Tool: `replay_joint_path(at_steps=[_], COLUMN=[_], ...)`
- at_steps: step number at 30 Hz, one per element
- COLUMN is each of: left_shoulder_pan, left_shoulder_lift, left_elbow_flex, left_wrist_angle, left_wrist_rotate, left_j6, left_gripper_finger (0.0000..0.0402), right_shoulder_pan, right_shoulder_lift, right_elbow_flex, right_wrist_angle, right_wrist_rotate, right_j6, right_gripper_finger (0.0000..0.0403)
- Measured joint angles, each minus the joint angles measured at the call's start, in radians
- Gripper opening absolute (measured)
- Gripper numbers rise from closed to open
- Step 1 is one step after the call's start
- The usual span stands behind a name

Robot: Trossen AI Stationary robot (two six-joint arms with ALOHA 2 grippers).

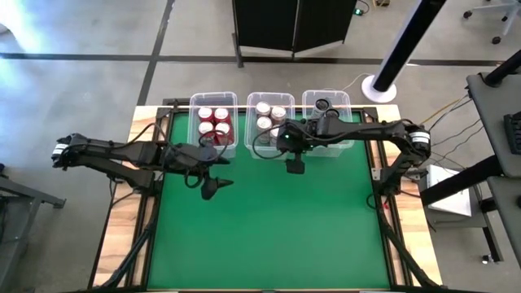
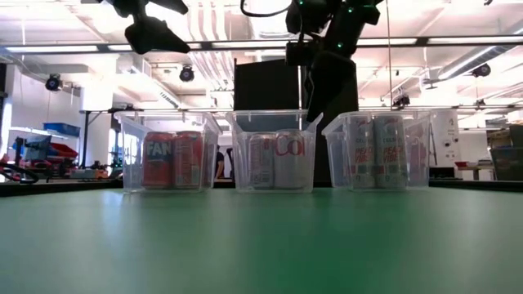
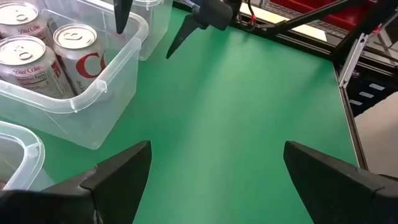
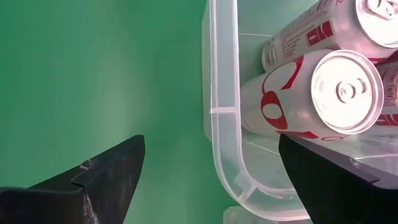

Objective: Sort soda cans
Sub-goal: Adjust the middle transparent bin

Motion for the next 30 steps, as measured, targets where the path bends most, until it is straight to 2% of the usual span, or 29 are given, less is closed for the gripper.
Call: replay_joint_path(at_steps=[13,19,30], left_shoulder_pan=[0.0,-0.001,-0.002], left_shoulder_lift=[0.0,0.0,0.0], left_elbow_flex=[0.0,0.0,0.0], left_wrist_angle=[0.0,-0.001,-0.056], left_wrist_rotate=[0.0,0.001,0.003], left_j6=[-0.01,-0.018,-0.052], left_gripper_finger=[0.035,0.035,0.035], right_shoulder_pan=[-0.001,0.0,0.0], right_shoulder_lift=[-0.035,-0.019,-0.027], right_elbow_flex=[0.01,0.01,0.009], right_wrist_angle=[-0.01,-0.008,-0.036], right_wrist_rotate=[0.022,-0.039,-0.023], right_j6=[0.008,0.02,0.024], right_gripper_finger=[0.0366,0.0366,0.0366])
